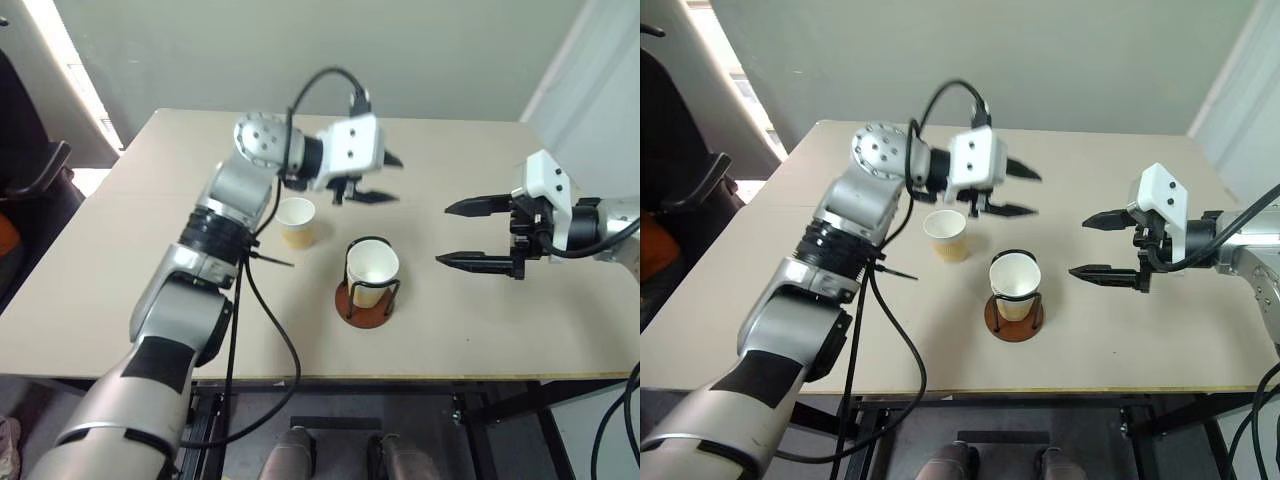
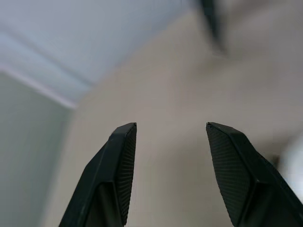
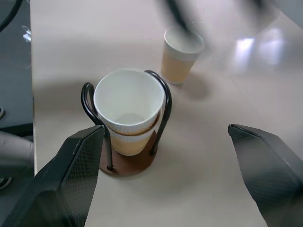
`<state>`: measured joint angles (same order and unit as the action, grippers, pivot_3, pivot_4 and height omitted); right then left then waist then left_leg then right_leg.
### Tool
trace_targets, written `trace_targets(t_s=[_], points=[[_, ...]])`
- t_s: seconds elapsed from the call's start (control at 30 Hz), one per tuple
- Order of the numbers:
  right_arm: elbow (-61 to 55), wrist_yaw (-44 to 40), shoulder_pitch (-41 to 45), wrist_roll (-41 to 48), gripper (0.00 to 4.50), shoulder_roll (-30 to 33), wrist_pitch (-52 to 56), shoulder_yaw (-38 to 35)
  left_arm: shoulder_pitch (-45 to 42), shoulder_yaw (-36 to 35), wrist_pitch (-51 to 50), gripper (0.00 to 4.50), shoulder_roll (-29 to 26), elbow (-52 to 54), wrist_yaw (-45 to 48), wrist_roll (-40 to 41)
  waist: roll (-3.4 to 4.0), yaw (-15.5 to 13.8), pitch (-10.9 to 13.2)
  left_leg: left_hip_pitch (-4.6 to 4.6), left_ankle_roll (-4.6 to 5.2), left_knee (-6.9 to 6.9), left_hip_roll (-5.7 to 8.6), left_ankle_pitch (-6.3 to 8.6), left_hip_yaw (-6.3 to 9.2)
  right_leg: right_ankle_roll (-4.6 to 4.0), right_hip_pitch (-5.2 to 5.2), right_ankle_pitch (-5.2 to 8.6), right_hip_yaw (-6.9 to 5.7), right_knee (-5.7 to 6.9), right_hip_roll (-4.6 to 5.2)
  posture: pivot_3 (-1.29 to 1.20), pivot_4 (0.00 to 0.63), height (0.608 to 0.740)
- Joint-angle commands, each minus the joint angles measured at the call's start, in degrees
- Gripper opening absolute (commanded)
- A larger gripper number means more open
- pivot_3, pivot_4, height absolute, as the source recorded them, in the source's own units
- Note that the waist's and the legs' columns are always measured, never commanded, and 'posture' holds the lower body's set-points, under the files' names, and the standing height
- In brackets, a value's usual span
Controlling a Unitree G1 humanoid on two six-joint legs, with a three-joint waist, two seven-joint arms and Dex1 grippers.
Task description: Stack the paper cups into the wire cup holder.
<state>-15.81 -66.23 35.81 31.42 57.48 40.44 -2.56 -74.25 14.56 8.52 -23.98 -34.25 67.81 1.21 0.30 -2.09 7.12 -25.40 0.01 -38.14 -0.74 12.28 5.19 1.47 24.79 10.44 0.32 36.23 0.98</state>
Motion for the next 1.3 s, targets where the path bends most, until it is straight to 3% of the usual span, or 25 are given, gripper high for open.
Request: trace_targets(t_s=[0.03,0.27,0.47,0.63,0.97,1.3], points=[[0.08,-0.03,2.11,-0.55,4.35,0.10,-1.20,-0.16,0.54,-3.18,0.67,2.56,-2.49,-0.94,-1.33,0.55,0.08,0.26,-0.01,0.01,0.00,0.02,0.01,0.00,-0.04,0.02,-0.01,0.01,0.01,-0.01,-0.01,0.00,0.150,0.740],[0.30,-0.99,3.21,-0.05,4.35,-1.21,-1.53,1.48,8.24,0.02,1.34,2.56,-16.41,-7.29,0.67,-7.59,0.16,0.72,0.01,0.03,-0.17,0.06,-0.03,-0.11,0.01,0.02,0.05,0.02,0.14,-0.15,-0.14,0.00,0.150,0.740],[-0.18,-1.11,5.03,-0.11,4.35,-3.98,-1.08,4.09,3.57,0.02,5.32,2.56,-11.90,-21.71,-2.66,-10.03,0.15,-1.21,0.02,-0.21,0.04,-0.01,0.05,0.00,0.14,-0.03,0.14,0.01,0.06,-0.14,-0.03,0.00,0.150,0.740],[-1.04,-1.30,4.71,0.16,4.35,-3.29,-0.42,3.91,-0.29,-0.12,7.60,2.56,-9.37,-28.11,-2.50,-11.44,0.15,-1.17,0.02,-0.54,0.12,-0.11,0.40,-0.03,0.15,0.09,0.42,-0.15,0.05,-0.19,0.25,0.00,0.150,0.740],[-2.83,0.29,2.72,0.70,4.35,-2.28,1.03,2.26,0.94,-0.11,7.80,2.56,-10.64,-26.91,11.48,-10.03,0.15,-0.60,0.02,-0.54,-0.23,-0.03,0.46,-0.24,0.15,0.21,0.52,-0.11,0.17,-0.21,0.23,0.00,0.150,0.740],[-4.12,1.42,1.67,0.90,4.35,-1.93,1.61,0.94,-0.19,0.81,7.84,2.56,-8.00,-28.38,12.13,-11.77,0.15,-0.64,0.02,-0.58,0.18,-0.09,0.49,-0.03,0.15,0.28,0.51,-0.16,0.18,-0.17,0.27,0.00,0.150,0.740]])
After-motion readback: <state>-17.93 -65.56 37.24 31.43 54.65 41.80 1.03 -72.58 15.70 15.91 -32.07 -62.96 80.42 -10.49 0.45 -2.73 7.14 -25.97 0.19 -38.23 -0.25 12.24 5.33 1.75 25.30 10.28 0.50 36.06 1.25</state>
